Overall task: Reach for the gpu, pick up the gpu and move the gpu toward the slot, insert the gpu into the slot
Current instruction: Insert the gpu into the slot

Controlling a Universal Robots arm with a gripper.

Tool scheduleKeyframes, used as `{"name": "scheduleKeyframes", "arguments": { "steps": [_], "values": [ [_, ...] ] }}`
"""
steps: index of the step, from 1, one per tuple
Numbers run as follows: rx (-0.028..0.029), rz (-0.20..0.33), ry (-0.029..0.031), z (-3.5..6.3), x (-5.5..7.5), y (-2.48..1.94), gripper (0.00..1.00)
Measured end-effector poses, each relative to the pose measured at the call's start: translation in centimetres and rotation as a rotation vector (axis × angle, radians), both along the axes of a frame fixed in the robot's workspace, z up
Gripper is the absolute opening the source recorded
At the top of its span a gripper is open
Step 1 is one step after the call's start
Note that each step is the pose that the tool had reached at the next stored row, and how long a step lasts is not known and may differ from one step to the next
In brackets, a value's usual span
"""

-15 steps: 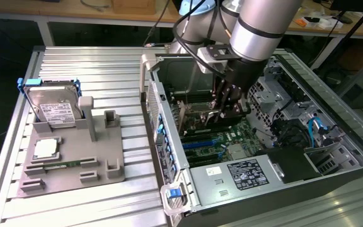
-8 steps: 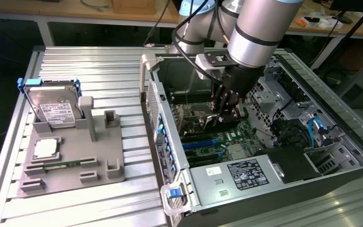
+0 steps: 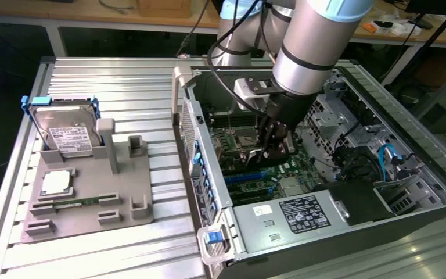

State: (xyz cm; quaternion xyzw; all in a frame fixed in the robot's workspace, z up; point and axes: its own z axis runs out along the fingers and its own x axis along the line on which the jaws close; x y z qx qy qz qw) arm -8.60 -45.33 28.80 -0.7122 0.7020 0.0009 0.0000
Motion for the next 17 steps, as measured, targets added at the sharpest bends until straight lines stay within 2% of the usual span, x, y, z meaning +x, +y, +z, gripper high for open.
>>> {"name": "scheduleKeyframes", "arguments": {
  "steps": [5,17],
  "values": [
    [0.0001,0.001,-0.0001,-0.74,-0.36,-0.11,0.27],
    [0.0000,0.001,0.0000,-1.10,-0.87,-0.12,0.27]
  ]
}}
